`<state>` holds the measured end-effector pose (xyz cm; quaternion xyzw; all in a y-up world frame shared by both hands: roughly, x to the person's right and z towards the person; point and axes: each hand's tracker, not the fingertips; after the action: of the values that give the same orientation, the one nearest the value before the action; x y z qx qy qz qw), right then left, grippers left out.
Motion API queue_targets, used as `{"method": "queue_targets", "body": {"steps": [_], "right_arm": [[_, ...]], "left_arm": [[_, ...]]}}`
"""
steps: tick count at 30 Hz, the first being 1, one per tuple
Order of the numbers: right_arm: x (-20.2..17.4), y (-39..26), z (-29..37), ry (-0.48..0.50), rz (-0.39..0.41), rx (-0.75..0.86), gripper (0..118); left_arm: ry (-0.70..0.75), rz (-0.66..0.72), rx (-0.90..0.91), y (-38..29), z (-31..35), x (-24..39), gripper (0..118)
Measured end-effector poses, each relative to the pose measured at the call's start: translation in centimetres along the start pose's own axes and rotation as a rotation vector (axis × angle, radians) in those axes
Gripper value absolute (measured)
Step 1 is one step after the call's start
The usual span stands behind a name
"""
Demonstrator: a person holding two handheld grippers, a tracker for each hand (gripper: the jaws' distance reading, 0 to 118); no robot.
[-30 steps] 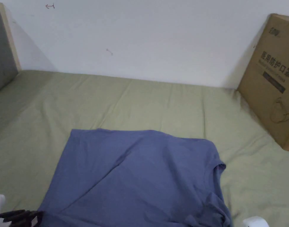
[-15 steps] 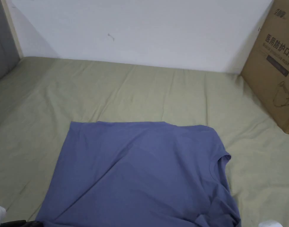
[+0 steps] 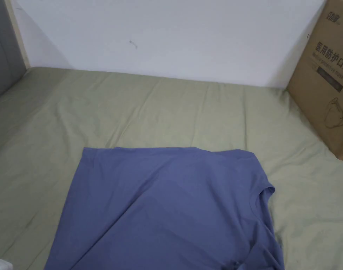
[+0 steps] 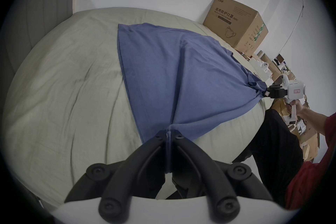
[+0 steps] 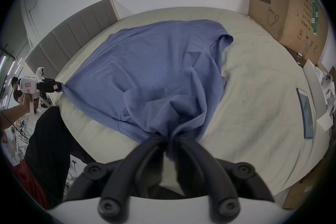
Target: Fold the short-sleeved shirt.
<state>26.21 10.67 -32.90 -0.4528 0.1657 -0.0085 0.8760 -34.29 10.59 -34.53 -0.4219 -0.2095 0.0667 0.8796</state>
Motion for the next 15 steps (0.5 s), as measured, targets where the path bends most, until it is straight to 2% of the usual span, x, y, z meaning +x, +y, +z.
{"method": "queue_targets", "body": {"steps": [1, 2, 3, 4, 6, 7, 8, 10, 11, 13, 14, 15], "right_arm": [[-0.1, -0.2, 0.0, -0.014, 0.003, -0.025, 107], [-0.3, -0.5, 0.2, -0.032, 0.009, -0.036, 107], [-0.4, -0.6, 0.8, -0.058, 0.007, -0.03, 107], [-0.5, -0.6, 1.9, -0.07, -0.031, 0.02, 107], [-0.8, 0.1, 4.9, -0.065, -0.091, 0.118, 107], [-1.4, 0.7, 6.6, -0.115, -0.089, 0.189, 107], [-2.7, 1.5, 8.6, -0.2, -0.065, 0.297, 107], [-6.0, 3.2, 12.5, -0.306, -0.043, 0.509, 107], [-8.8, 4.1, 15.0, -0.336, -0.059, 0.623, 107], [-12.0, 5.0, 17.6, -0.386, -0.044, 0.755, 106], [-12.6, 5.8, 18.7, -0.383, -0.028, 0.766, 105], [-13.5, 6.1, 19.4, -0.368, -0.034, 0.763, 100]], "left_arm": [[0.015, 0.003, -0.013, 0.0, -0.1, 0.1, 90], [0.032, 0.011, -0.034, 0.0, 0.1, 0.1, 102], [0.047, 0.012, -0.035, 0.1, 0.5, 0.2, 102], [0.063, 0.024, -0.011, 0.2, 1.4, 0.4, 102], [0.036, 0.094, 0.11, 1.1, 4.2, 0.6, 102], [0.069, 0.078, 0.183, 2.1, 6.0, 1.4, 102], [0.132, 0.019, 0.277, 2.8, 7.9, 2.8, 103], [0.195, -0.102, 0.442, 4.3, 11.7, 5.6, 103], [0.221, -0.132, 0.515, 4.8, 13.3, 6.8, 103], [0.271, -0.176, 0.616, 5.6, 15.8, 9.7, 102], [0.267, -0.195, 0.66, 5.6, 16.8, 10.8, 95], [0.276, -0.196, 0.704, 5.4, 17.4, 11.7, 80]]}}
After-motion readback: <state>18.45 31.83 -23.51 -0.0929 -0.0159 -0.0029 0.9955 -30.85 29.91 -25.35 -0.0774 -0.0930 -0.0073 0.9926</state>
